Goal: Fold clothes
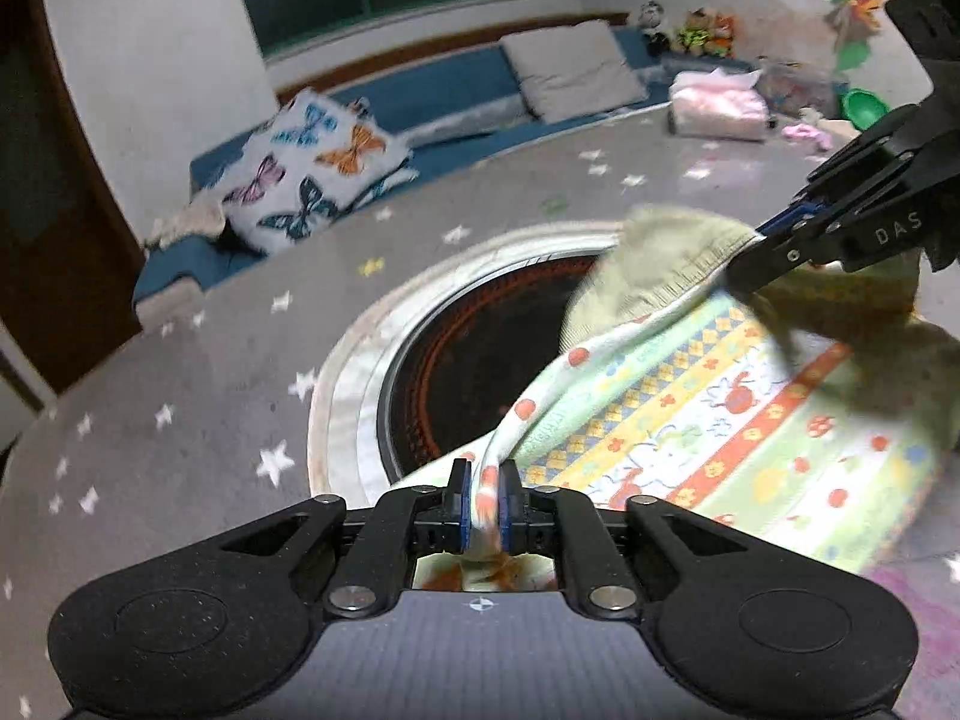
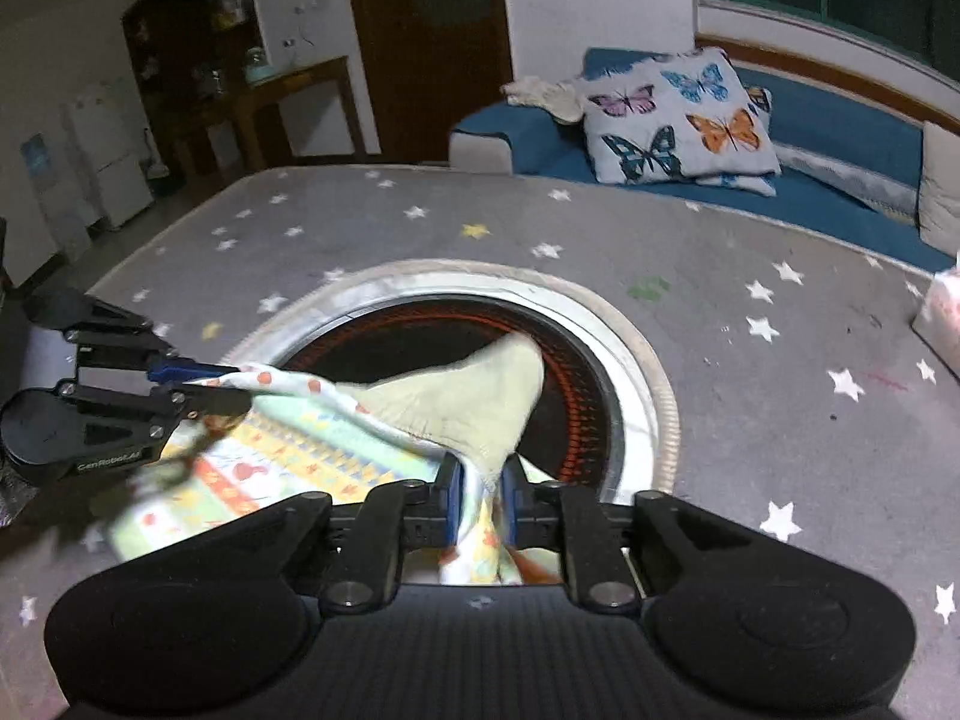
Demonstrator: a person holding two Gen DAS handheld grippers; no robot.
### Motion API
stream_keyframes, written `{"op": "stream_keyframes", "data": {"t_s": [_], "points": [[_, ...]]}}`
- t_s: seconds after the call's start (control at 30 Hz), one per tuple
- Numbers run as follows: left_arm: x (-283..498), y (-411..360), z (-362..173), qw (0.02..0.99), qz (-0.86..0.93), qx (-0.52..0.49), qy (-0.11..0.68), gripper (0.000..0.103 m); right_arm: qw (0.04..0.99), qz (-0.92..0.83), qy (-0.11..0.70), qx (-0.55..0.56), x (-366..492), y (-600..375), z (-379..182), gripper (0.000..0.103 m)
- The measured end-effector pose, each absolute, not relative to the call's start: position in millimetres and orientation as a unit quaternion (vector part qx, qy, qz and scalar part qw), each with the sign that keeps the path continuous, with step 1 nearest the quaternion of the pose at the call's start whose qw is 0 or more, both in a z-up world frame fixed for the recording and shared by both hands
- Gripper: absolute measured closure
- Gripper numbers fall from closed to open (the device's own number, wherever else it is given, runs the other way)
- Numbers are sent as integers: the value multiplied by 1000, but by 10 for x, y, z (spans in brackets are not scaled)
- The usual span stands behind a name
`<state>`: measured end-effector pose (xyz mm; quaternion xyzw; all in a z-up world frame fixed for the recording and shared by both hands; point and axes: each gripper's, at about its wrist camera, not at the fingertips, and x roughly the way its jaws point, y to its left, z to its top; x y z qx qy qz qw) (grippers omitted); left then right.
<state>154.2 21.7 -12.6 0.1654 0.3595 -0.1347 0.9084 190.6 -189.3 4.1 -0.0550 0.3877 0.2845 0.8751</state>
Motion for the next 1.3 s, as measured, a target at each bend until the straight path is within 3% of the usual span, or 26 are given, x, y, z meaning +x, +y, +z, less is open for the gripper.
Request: {"op": "stream_keyframes", "data": {"t_s": [0.07, 0.3, 0.53, 0.67, 1.03, 1.3], "points": [[1510, 239, -151, 910, -130, 160, 361, 88, 882, 269, 384, -46, 1907, -2014, 42, 75], [1521, 324, -159, 914, -104, 148, 362, 73, 917, 229, 325, -42, 1508, -2359, 273, 74], [1577, 364, -152, 918, -85, 139, 361, 63, 897, 254, 361, -13, 1425, -2259, -31, 77], [1572, 410, -139, 920, -76, 140, 359, 56, 900, 215, 379, 9, 1557, -2399, -212, 92], [1559, 138, 159, 930, -119, 102, 333, 59, 894, 273, 357, 2, 1634, -2061, 0, 90], [1861, -284, -74, 911, -163, 94, 368, 65, 882, 275, 383, -18, 1872, -1737, -260, 90]]}}
